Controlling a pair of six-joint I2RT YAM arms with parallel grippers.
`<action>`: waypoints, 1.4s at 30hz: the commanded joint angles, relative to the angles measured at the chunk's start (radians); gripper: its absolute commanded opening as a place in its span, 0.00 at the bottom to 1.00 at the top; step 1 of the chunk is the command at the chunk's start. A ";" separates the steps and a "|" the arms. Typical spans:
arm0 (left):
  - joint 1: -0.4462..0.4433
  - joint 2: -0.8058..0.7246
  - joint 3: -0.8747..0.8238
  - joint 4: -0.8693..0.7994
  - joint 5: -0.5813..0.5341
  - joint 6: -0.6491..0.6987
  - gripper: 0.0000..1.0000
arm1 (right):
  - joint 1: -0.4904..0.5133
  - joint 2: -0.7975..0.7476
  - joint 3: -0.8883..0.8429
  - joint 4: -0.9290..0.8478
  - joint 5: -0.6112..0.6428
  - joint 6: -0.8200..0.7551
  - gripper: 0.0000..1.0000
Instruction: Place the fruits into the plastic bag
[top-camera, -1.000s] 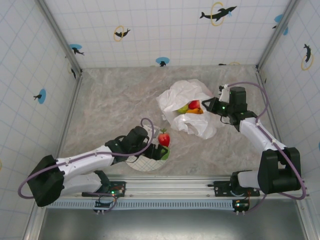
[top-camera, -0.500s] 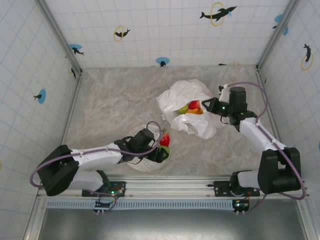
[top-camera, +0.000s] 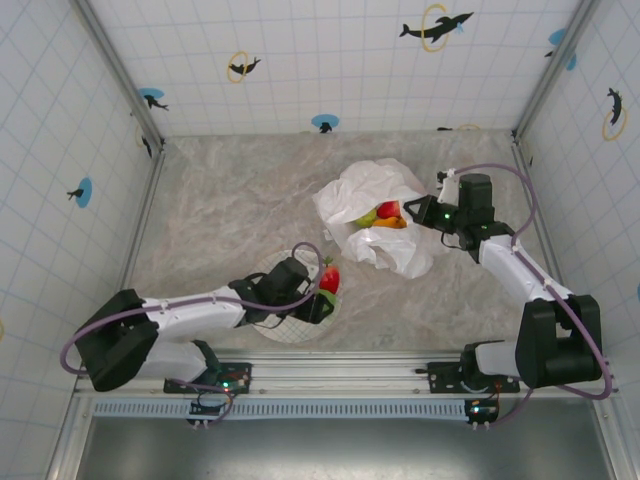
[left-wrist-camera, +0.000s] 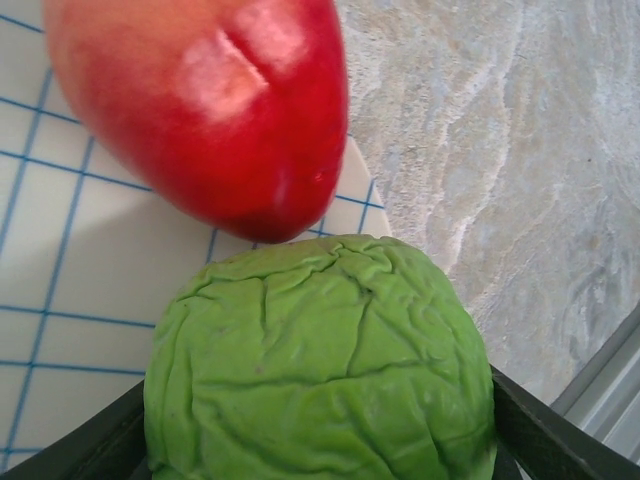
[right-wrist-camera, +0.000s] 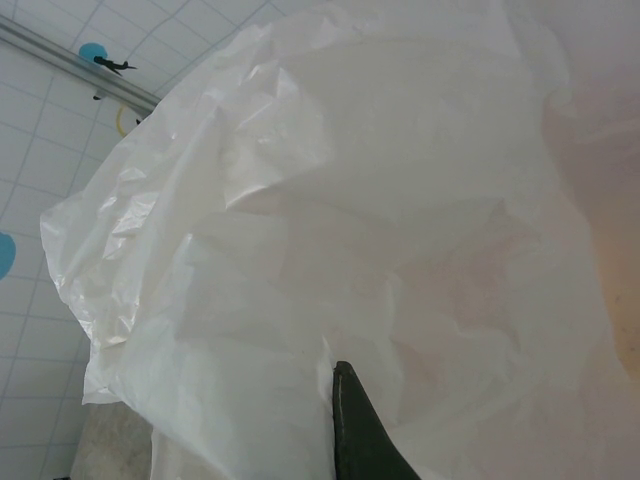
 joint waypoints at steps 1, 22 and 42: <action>-0.003 -0.056 0.025 -0.099 -0.058 0.043 0.61 | 0.001 -0.014 -0.024 -0.012 0.010 -0.017 0.00; 0.103 -0.105 0.333 -0.134 -0.157 0.221 0.57 | 0.031 -0.019 0.001 -0.048 0.003 -0.050 0.00; 0.031 0.314 0.657 -0.011 0.027 0.352 0.57 | 0.116 -0.001 0.030 0.058 -0.022 0.051 0.00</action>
